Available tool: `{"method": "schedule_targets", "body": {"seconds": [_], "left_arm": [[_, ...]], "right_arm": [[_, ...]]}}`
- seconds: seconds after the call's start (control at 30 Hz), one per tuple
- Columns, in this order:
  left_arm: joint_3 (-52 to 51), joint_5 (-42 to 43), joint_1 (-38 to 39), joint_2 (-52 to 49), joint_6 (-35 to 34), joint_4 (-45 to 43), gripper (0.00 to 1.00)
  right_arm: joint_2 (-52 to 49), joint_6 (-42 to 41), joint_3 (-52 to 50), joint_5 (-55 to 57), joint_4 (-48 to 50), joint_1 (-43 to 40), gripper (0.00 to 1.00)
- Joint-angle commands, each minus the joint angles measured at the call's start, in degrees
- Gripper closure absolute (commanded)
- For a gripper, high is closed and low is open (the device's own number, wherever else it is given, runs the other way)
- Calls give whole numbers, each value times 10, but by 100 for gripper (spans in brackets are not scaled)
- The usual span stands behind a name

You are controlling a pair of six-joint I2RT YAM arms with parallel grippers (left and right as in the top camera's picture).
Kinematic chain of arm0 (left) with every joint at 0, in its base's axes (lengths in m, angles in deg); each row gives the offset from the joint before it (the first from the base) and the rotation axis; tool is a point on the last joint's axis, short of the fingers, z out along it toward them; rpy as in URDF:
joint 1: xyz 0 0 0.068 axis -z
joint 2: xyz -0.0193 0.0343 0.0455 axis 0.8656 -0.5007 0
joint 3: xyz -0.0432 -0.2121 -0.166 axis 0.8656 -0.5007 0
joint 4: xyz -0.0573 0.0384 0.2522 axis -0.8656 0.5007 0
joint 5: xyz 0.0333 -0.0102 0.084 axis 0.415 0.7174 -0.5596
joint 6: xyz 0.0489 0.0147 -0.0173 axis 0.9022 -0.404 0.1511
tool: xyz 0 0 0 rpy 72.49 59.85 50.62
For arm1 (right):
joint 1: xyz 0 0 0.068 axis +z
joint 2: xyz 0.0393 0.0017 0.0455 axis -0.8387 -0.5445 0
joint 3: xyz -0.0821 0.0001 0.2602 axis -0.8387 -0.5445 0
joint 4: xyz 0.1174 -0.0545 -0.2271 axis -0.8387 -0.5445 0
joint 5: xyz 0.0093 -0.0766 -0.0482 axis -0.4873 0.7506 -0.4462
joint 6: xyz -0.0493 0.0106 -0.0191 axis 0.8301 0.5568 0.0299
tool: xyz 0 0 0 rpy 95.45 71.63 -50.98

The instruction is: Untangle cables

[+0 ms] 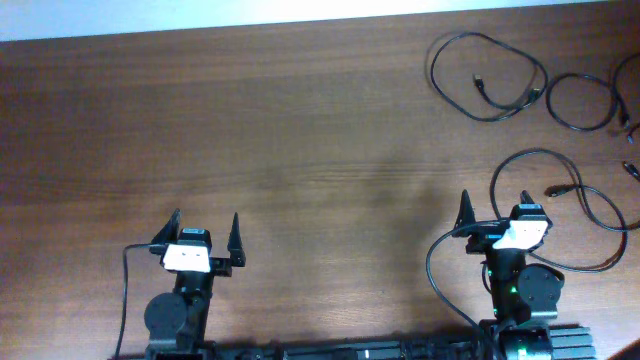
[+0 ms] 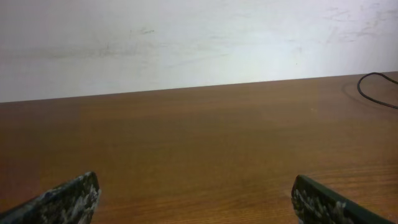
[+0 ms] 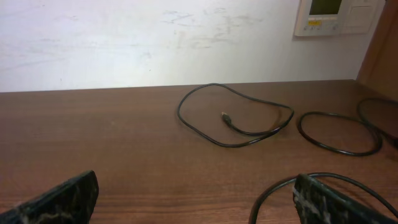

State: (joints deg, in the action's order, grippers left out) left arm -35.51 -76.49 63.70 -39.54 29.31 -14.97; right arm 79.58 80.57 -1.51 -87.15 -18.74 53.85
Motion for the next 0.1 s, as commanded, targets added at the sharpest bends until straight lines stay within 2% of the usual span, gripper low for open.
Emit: {"method": "schedule_targets", "body": {"seconds": [0.0,0.07], "left_arm": [[-2,2,-2,3,-6,3,1],[-2,2,-2,3,-6,3,1]], "right_arm": [[3,4,-4,-3,-2,5,2],[3,4,-4,-3,-2,5,2]]}}
